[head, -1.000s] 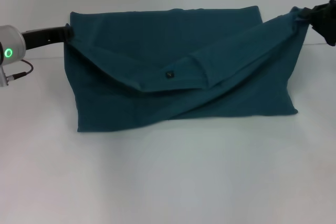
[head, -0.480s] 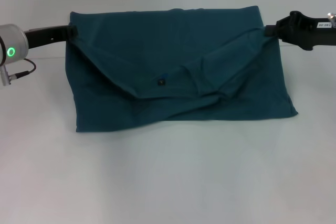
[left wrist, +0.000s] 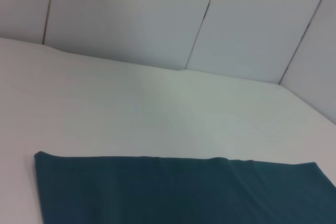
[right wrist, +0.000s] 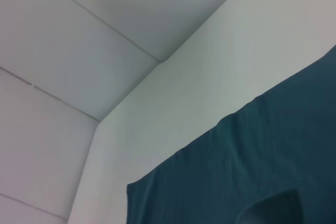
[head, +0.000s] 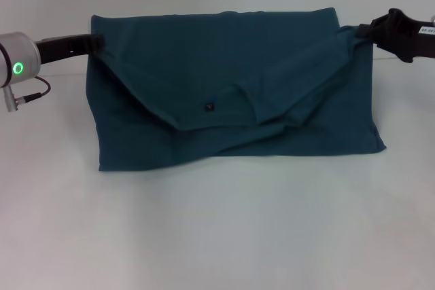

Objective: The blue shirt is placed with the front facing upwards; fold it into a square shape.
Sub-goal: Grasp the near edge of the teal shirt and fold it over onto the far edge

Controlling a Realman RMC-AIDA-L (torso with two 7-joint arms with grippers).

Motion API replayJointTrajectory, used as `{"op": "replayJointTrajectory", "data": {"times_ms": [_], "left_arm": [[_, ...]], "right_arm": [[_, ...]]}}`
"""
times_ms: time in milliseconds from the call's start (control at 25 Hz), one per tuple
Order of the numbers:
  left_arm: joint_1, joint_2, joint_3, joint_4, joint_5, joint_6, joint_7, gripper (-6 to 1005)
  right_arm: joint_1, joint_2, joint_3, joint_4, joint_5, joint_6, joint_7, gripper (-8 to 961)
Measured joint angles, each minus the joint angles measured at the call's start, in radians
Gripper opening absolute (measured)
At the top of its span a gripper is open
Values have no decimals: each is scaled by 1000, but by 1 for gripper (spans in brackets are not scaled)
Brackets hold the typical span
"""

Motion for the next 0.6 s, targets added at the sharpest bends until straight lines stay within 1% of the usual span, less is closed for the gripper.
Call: {"op": "replayJointTrajectory", "data": {"times_ms": [240, 400, 480, 600], "left_arm": [[2, -3, 0, -3, -1, -6, 5, 14], [-12, -6, -4, -36, -22, -30, 73, 15], [-26, -13, 0, -53, -36, -58, 111, 15], [-42, -34, 5, -57, -38, -115, 130, 15]], "right_arm": [[13, 34, -6, 5, 0, 82, -2, 110], [36, 61, -7, 13, -2, 172, -3, 113], [53, 69, -10, 28, -6, 209, -3, 114], [74, 70, -29, 47, -9, 235, -3, 116]]}}
